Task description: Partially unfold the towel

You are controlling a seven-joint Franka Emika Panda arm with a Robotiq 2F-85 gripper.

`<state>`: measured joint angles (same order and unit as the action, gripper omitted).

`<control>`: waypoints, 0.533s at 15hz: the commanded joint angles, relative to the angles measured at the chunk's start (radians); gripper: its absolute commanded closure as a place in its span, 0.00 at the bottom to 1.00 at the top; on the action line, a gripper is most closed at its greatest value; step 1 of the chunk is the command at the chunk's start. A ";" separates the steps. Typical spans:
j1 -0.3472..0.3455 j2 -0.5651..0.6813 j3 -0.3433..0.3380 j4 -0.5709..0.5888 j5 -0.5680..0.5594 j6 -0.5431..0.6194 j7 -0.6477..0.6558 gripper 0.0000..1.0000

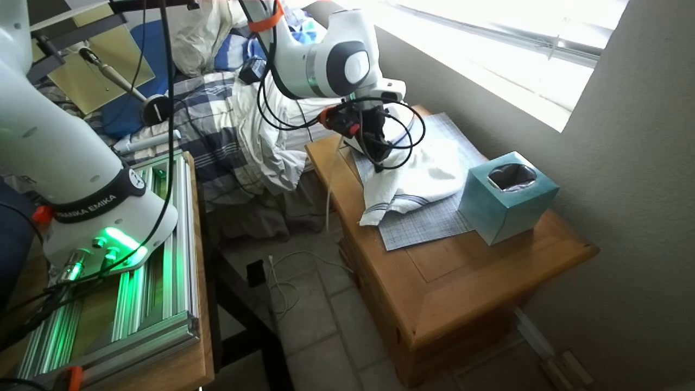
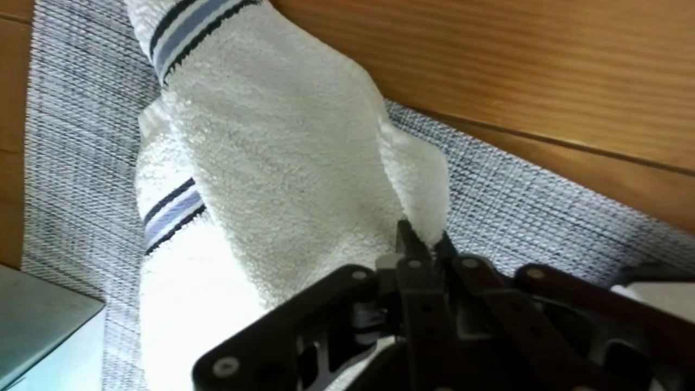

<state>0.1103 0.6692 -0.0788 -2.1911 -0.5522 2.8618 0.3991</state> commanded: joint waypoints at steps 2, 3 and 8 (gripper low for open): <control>-0.148 -0.050 0.142 -0.071 0.235 0.015 -0.313 0.99; -0.163 -0.057 0.156 -0.073 0.275 0.005 -0.353 0.70; -0.169 -0.148 0.151 -0.106 0.407 -0.012 -0.400 0.44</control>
<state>-0.0604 0.6169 0.0797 -2.2420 -0.2174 2.8698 0.0251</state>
